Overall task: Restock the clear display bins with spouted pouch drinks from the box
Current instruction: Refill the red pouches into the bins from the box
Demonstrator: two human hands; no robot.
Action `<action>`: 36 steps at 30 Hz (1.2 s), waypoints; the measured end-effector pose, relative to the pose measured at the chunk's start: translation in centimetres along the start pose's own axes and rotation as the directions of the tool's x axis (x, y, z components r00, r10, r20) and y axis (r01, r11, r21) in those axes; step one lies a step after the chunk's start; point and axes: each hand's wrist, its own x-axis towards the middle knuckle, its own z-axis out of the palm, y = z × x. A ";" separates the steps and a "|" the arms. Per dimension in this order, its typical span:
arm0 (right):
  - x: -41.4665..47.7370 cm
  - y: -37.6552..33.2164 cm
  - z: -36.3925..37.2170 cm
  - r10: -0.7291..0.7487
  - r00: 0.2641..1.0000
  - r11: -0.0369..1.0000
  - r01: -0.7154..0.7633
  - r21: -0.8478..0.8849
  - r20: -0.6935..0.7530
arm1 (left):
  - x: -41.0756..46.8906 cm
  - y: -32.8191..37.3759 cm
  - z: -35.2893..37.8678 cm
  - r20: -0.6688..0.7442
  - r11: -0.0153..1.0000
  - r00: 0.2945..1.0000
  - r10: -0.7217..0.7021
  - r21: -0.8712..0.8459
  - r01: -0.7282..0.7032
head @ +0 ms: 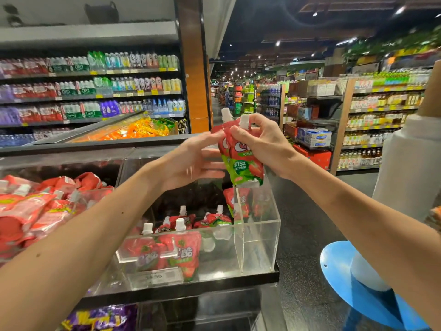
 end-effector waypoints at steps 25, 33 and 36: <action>0.9 0.4 0.1 -0.403 0.882 0.814 0.224 -0.536 -0.243 | 2.5 -5.3 -1.8 -0.394 0.547 0.888 0.237 0.810 0.213; 0.9 1.3 -2.0 -0.373 0.877 0.844 0.185 -0.504 -0.303 | 6.6 -8.3 -1.6 -0.316 0.842 0.940 -0.125 0.468 0.269; 1.0 1.4 -2.5 -0.360 0.881 0.856 0.180 -0.485 -0.308 | 7.4 -9.5 0.0 -0.270 0.856 0.946 -0.178 0.432 0.284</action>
